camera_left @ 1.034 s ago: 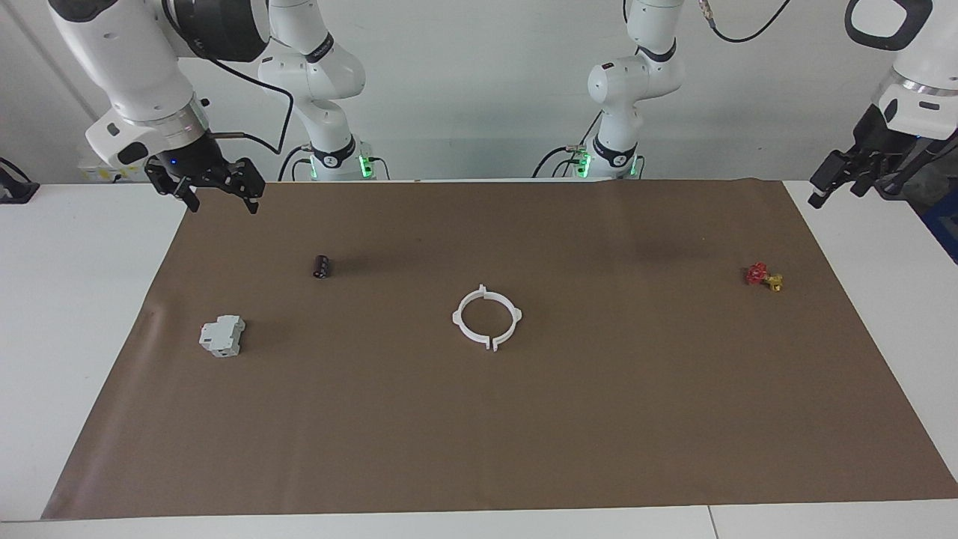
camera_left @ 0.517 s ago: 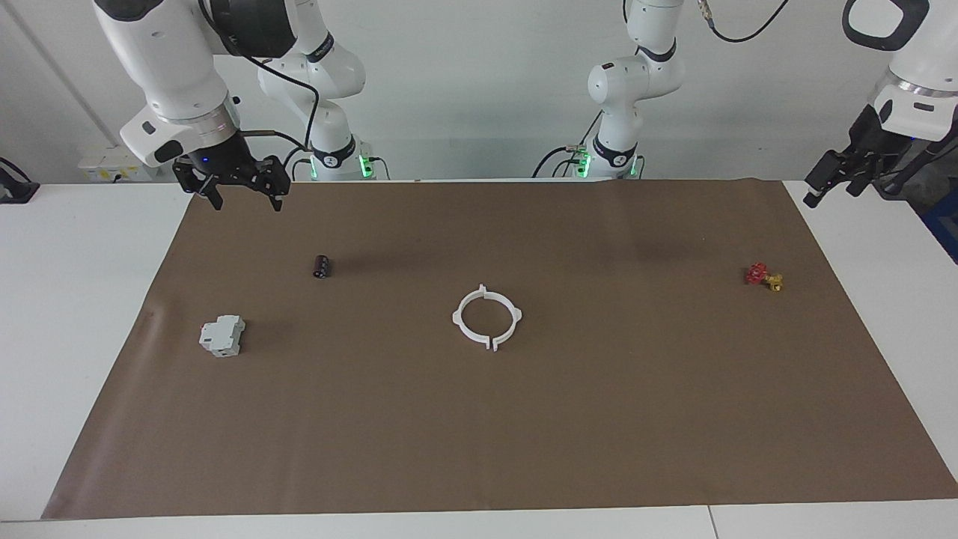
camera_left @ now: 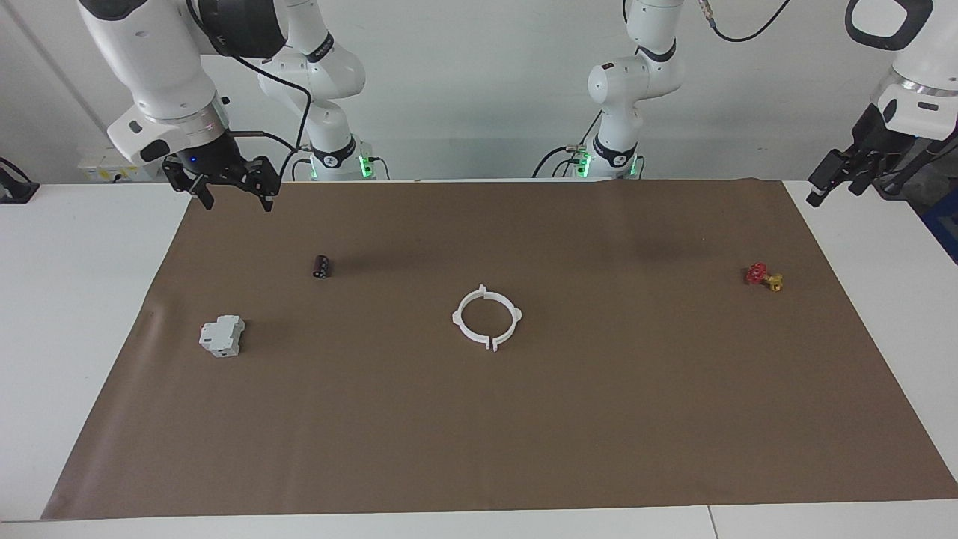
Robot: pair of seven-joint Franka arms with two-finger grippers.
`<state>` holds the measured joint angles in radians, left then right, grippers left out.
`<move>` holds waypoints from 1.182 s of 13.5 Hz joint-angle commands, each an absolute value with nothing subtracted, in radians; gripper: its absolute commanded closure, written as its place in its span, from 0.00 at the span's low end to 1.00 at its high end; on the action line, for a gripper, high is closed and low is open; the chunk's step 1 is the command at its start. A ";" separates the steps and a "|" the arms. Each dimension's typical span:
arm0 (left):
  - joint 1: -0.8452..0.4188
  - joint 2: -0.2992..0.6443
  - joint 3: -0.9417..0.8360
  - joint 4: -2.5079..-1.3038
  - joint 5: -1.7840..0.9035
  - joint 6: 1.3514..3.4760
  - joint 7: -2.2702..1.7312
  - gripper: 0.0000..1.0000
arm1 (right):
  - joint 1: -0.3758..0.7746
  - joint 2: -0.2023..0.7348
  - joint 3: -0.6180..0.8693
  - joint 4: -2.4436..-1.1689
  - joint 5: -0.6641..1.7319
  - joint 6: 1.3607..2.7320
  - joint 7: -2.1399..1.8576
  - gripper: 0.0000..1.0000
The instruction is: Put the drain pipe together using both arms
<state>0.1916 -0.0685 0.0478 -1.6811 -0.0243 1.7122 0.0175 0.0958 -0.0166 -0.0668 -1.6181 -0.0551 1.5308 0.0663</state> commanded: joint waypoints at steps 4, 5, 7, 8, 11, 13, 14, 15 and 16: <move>0.179 -0.090 0.035 -1.698 -0.014 1.703 0.017 0.00 | 0.089 -0.026 -0.058 -1.586 -0.012 1.463 0.086 0.00; 0.176 -0.091 0.031 -1.698 -0.014 1.695 0.011 0.00 | 0.090 -0.026 -0.058 -1.588 -0.014 1.469 0.090 0.00; 0.156 -0.089 0.029 -1.698 -0.012 1.713 0.017 0.00 | 0.092 -0.031 -0.057 -1.589 -0.015 1.474 0.094 0.00; 0.156 -0.086 0.028 -1.686 -0.011 1.724 0.024 0.00 | 0.086 -0.035 -0.057 -1.595 -0.014 1.477 0.086 0.00; 0.150 -0.086 0.025 -1.677 0.014 1.767 0.038 0.00 | 0.081 -0.035 -0.058 -1.595 -0.014 1.477 0.083 0.00; 0.147 -0.091 -0.001 -1.658 0.000 1.767 0.122 0.00 | 0.081 -0.035 -0.058 -1.595 -0.015 1.477 0.081 0.00; 0.137 -0.098 -0.027 -1.661 -0.003 1.758 0.129 0.00 | 0.081 -0.035 -0.058 -1.595 -0.014 1.477 0.081 0.00; 0.126 -0.113 -0.072 -1.661 -0.003 1.755 0.117 0.00 | 0.081 -0.035 -0.058 -1.595 -0.014 1.477 0.081 0.00; 0.123 -0.115 -0.106 -1.661 0.005 1.735 0.117 0.00 | 0.081 -0.035 -0.058 -1.595 -0.014 1.477 0.081 0.00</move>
<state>0.1501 -0.0905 -0.0628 -1.6556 -0.0095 1.7541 0.1120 0.0958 -0.0218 -0.0643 -1.5919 -0.0360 1.4861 0.0707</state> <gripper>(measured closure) 0.000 0.000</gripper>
